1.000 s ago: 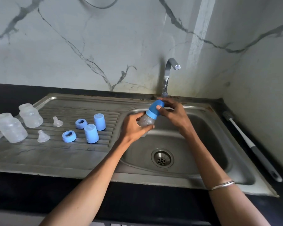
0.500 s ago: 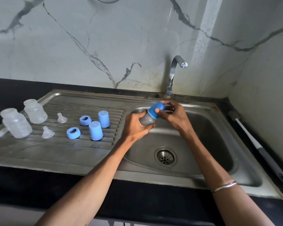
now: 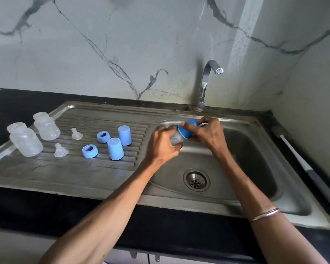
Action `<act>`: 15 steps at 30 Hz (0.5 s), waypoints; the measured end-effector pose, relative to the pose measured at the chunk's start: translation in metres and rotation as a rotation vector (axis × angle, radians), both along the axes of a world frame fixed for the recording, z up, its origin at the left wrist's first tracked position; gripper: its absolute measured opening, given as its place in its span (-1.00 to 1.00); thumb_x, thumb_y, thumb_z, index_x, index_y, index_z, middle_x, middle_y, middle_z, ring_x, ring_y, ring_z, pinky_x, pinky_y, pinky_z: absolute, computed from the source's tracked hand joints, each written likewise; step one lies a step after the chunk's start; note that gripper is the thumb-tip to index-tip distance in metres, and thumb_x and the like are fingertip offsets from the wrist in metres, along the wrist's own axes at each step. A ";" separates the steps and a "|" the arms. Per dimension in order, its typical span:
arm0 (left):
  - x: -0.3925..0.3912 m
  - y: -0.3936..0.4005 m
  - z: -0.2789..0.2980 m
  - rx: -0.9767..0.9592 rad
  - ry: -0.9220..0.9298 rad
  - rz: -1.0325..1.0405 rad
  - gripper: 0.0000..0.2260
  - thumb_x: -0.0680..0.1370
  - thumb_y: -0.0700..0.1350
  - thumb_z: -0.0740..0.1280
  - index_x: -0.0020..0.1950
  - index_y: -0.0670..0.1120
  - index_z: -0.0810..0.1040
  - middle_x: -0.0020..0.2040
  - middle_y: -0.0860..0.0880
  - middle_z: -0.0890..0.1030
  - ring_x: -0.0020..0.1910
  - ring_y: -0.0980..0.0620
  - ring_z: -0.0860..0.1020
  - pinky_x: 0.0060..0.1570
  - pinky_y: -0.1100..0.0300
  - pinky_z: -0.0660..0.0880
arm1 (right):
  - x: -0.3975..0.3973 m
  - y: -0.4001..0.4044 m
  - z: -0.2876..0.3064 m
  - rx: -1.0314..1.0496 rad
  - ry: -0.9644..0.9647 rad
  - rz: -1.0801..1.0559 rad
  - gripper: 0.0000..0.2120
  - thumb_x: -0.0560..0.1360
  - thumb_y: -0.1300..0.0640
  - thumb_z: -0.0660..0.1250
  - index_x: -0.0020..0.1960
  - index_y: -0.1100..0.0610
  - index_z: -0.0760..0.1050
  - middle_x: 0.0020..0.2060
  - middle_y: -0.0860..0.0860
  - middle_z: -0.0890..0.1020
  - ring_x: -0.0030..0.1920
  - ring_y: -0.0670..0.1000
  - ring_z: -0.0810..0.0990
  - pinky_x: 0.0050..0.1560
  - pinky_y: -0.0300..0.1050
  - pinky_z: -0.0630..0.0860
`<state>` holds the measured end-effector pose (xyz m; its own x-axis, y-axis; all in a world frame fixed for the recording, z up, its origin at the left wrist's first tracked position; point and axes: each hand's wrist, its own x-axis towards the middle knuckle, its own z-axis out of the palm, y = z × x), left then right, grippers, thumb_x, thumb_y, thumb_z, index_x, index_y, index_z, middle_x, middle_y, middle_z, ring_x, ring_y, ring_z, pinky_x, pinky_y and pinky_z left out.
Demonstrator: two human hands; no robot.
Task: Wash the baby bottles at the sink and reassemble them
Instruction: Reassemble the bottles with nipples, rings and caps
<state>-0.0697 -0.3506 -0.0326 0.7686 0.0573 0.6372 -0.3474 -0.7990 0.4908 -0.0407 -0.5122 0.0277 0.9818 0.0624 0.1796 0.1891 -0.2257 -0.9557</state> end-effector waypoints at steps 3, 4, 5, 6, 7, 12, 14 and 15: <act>0.001 -0.002 0.003 -0.052 0.006 -0.025 -0.70 0.35 0.06 0.43 0.02 -0.03 0.64 -0.14 0.02 0.66 -0.12 -0.01 0.61 -0.13 0.04 0.55 | -0.002 0.002 0.002 -0.128 -0.017 -0.088 -0.45 0.22 -0.29 0.57 -0.11 0.13 0.52 -0.28 0.06 0.70 -0.38 -0.01 0.70 -0.27 -0.11 0.63; 0.000 -0.003 0.006 -0.106 0.005 -0.034 -0.71 0.35 0.04 0.46 0.02 -0.03 0.65 -0.16 0.04 0.66 -0.15 0.03 0.62 -0.16 0.06 0.55 | 0.001 0.003 0.001 -0.169 -0.057 -0.096 -0.43 0.20 -0.38 0.53 -0.12 0.06 0.51 -0.28 0.01 0.70 -0.34 -0.01 0.70 -0.22 -0.07 0.63; -0.001 -0.003 0.009 -0.177 0.002 -0.036 -0.73 0.34 0.01 0.50 0.01 -0.02 0.66 -0.20 0.05 0.66 -0.20 0.10 0.61 -0.19 0.08 0.54 | 0.002 0.002 0.002 -0.192 -0.092 -0.070 -0.45 0.20 -0.41 0.50 -0.12 0.01 0.51 -0.26 -0.01 0.69 -0.28 0.00 0.71 -0.18 -0.04 0.62; -0.001 -0.004 0.011 -0.250 -0.006 -0.044 -0.73 0.34 -0.02 0.54 0.01 -0.02 0.68 -0.25 0.05 0.65 -0.26 0.15 0.58 -0.22 0.11 0.55 | 0.004 0.000 0.002 -0.176 -0.113 -0.009 -0.50 0.25 -0.36 0.51 -0.08 -0.01 0.51 -0.21 -0.02 0.69 -0.21 0.01 0.70 -0.13 -0.01 0.62; -0.001 -0.004 0.013 -0.308 -0.009 -0.060 -0.70 0.33 -0.04 0.56 0.04 -0.01 0.69 -0.27 0.04 0.66 -0.30 0.20 0.54 -0.24 0.13 0.55 | 0.004 -0.003 0.003 -0.127 -0.117 0.079 -0.57 0.33 -0.25 0.51 0.00 0.02 0.53 -0.12 0.00 0.69 -0.12 0.02 0.70 -0.07 0.01 0.63; -0.006 -0.006 0.016 -0.371 0.040 -0.163 -0.60 0.32 0.02 0.57 0.14 0.04 0.68 -0.26 -0.03 0.67 -0.31 0.14 0.50 -0.25 0.06 0.53 | 0.005 -0.011 -0.001 0.056 -0.100 0.338 -0.63 0.52 0.11 0.42 0.29 0.18 0.53 0.15 0.08 0.65 0.13 0.05 0.64 0.09 -0.07 0.60; -0.006 -0.006 0.015 -0.374 0.044 -0.169 -0.62 0.33 0.01 0.57 0.13 0.06 0.68 -0.26 0.01 0.67 -0.31 0.13 0.53 -0.25 0.04 0.54 | 0.007 -0.009 -0.004 0.070 -0.091 0.328 -0.64 0.51 0.14 0.43 0.29 0.17 0.53 0.12 0.09 0.66 0.12 0.04 0.65 0.12 -0.07 0.59; -0.006 -0.007 0.014 -0.373 0.041 -0.166 -0.64 0.33 0.01 0.57 0.11 0.06 0.68 -0.25 0.03 0.68 -0.30 0.11 0.56 -0.24 0.04 0.56 | 0.006 -0.008 -0.006 0.071 -0.091 0.307 -0.66 0.51 0.16 0.44 0.27 0.19 0.54 0.09 0.08 0.67 0.10 0.02 0.65 0.14 -0.06 0.58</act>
